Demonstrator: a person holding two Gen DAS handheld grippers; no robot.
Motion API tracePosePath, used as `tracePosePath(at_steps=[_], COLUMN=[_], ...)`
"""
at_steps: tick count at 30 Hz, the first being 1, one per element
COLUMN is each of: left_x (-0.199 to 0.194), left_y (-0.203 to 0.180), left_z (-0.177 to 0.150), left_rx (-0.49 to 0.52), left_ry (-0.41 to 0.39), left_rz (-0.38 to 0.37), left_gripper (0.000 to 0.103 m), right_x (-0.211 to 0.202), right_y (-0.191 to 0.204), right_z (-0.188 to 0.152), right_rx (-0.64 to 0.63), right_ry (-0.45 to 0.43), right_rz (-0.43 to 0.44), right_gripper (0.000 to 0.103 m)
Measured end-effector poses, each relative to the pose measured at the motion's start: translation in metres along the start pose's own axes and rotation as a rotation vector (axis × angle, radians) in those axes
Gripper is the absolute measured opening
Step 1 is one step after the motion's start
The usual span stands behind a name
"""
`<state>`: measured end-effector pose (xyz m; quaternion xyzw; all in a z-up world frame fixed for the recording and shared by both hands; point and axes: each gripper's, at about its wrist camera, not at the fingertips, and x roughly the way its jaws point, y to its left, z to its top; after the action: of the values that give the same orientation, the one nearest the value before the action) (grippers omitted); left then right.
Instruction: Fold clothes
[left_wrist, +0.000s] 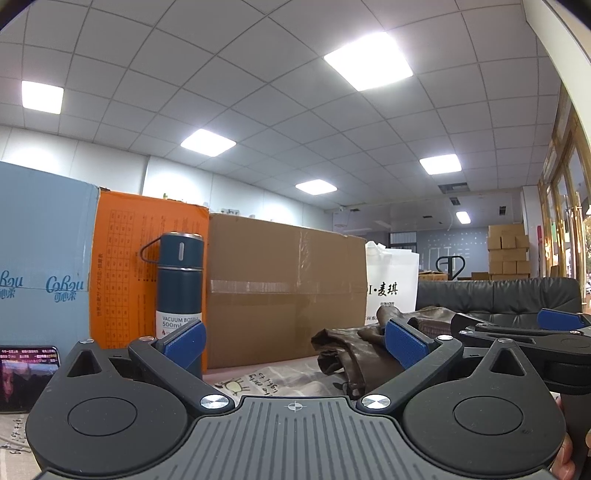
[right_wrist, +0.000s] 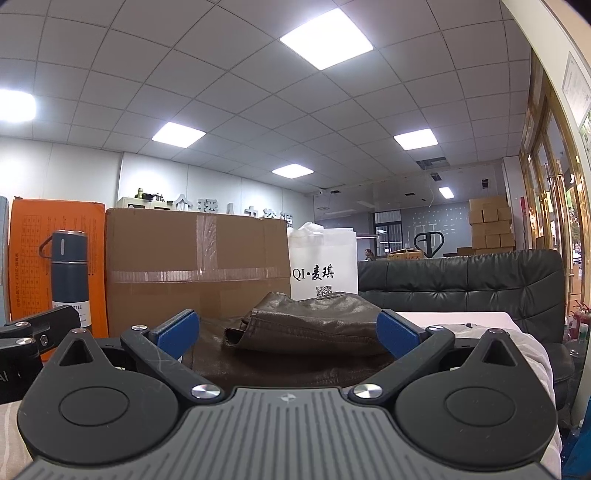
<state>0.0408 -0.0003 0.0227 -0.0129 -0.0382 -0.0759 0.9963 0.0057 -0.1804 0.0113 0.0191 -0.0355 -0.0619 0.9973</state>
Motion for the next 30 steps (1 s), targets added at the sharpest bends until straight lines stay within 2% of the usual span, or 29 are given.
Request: tracePosePath(at_steps=[30], left_x=[-0.0033], left_y=[-0.0023], left_z=[0.0], left_rx=[0.008], left_ry=[-0.007], left_rz=[0.001], left_gripper=[0.103], right_x=[0.002], right_y=[-0.0012], right_z=[0.0002], right_rx=[0.015], right_ry=[0.006], right_rz=[-0.004], right_gripper=[0.103])
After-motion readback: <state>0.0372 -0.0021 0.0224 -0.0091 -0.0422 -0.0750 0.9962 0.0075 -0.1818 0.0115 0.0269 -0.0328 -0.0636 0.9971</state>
